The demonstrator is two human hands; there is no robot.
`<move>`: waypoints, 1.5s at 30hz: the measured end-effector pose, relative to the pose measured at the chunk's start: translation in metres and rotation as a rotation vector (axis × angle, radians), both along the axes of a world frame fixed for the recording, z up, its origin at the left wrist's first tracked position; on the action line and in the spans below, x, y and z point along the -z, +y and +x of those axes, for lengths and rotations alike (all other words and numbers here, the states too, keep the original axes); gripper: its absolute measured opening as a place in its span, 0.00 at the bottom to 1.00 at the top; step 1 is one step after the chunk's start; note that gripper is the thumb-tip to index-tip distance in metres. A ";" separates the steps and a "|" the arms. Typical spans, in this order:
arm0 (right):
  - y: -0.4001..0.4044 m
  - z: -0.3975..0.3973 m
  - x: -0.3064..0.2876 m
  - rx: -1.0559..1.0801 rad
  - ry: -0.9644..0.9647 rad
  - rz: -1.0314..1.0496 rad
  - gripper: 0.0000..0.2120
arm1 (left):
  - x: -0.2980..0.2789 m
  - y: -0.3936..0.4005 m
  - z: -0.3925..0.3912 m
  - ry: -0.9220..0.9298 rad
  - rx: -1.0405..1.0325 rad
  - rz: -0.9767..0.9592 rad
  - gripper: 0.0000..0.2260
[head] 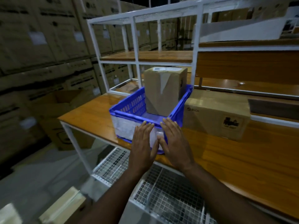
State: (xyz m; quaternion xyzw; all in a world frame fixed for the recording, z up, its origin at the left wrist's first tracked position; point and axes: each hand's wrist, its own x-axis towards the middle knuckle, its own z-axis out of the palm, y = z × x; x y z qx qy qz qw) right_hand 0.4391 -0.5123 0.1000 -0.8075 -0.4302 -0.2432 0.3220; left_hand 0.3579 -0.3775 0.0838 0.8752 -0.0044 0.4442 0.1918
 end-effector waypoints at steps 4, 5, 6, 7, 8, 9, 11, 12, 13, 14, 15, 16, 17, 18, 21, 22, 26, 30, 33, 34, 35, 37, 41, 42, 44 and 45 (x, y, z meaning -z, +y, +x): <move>0.050 -0.039 0.009 -0.055 0.001 -0.012 0.25 | 0.012 0.047 -0.057 0.035 -0.107 -0.010 0.22; 0.063 -0.050 0.011 -0.069 0.014 -0.008 0.25 | 0.015 0.059 -0.072 0.044 -0.138 -0.015 0.22; 0.077 -0.061 0.013 -0.083 0.025 -0.008 0.25 | 0.018 0.072 -0.087 0.056 -0.165 -0.023 0.22; 0.089 -0.073 0.016 -0.098 0.032 -0.010 0.26 | 0.022 0.084 -0.101 0.074 -0.190 -0.032 0.22; 0.102 -0.085 0.020 -0.116 0.040 -0.018 0.26 | 0.026 0.096 -0.116 0.096 -0.213 -0.043 0.22; 0.115 -0.098 0.024 -0.139 0.047 -0.032 0.26 | 0.030 0.108 -0.131 0.114 -0.239 -0.053 0.21; 0.141 -0.121 0.032 -0.191 0.064 -0.067 0.26 | 0.037 0.129 -0.161 0.130 -0.295 -0.073 0.21; 0.154 -0.132 0.036 -0.216 0.071 -0.083 0.26 | 0.041 0.140 -0.175 0.133 -0.324 -0.086 0.21; 0.166 -0.143 0.041 -0.240 0.078 -0.095 0.26 | 0.044 0.150 -0.189 0.133 -0.354 -0.097 0.21; 0.177 -0.154 0.045 -0.259 0.087 -0.107 0.26 | 0.049 0.160 -0.202 0.136 -0.387 -0.107 0.21; 0.188 -0.165 0.050 -0.275 0.094 -0.118 0.26 | 0.053 0.169 -0.214 0.141 -0.421 -0.119 0.21; 0.198 -0.175 0.054 -0.292 0.104 -0.132 0.26 | 0.057 0.177 -0.226 0.147 -0.456 -0.132 0.22; 0.208 -0.184 0.058 -0.313 0.111 -0.145 0.27 | 0.061 0.185 -0.237 0.154 -0.490 -0.146 0.22; 0.218 -0.192 0.062 -0.336 0.118 -0.159 0.27 | 0.064 0.193 -0.246 0.159 -0.519 -0.158 0.22; 0.248 -0.207 0.072 -0.396 0.129 -0.211 0.28 | 0.077 0.215 -0.269 0.172 -0.587 -0.201 0.22; 0.259 -0.211 0.075 -0.418 0.135 -0.226 0.27 | 0.082 0.223 -0.275 0.180 -0.610 -0.216 0.22; 0.306 -0.220 0.088 -0.523 0.161 -0.246 0.24 | 0.103 0.255 -0.300 0.224 -0.735 -0.254 0.23; 0.354 -0.224 0.103 -0.610 0.208 -0.274 0.25 | 0.117 0.285 -0.314 0.265 -0.859 -0.297 0.22; 0.391 -0.223 0.115 -0.680 0.220 -0.314 0.23 | 0.123 0.309 -0.320 0.295 -0.957 -0.328 0.22; 0.403 -0.223 0.118 -0.705 0.230 -0.328 0.23 | 0.123 0.315 -0.322 0.310 -0.992 -0.340 0.22; 0.413 -0.224 0.121 -0.732 0.239 -0.342 0.23 | 0.122 0.321 -0.325 0.318 -1.026 -0.355 0.22; 0.432 -0.226 0.127 -0.789 0.251 -0.363 0.24 | 0.122 0.329 -0.331 0.303 -1.074 -0.388 0.21; 0.467 -0.238 0.138 -0.882 0.259 -0.415 0.23 | 0.129 0.338 -0.347 0.299 -1.167 -0.444 0.23; 0.474 -0.243 0.140 -0.900 0.268 -0.430 0.24 | 0.132 0.340 -0.351 0.300 -1.186 -0.464 0.23; 0.486 -0.254 0.145 -0.930 0.291 -0.448 0.24 | 0.139 0.347 -0.360 0.285 -1.218 -0.502 0.23; 0.492 -0.259 0.147 -0.943 0.297 -0.459 0.24 | 0.141 0.352 -0.365 0.273 -1.233 -0.519 0.23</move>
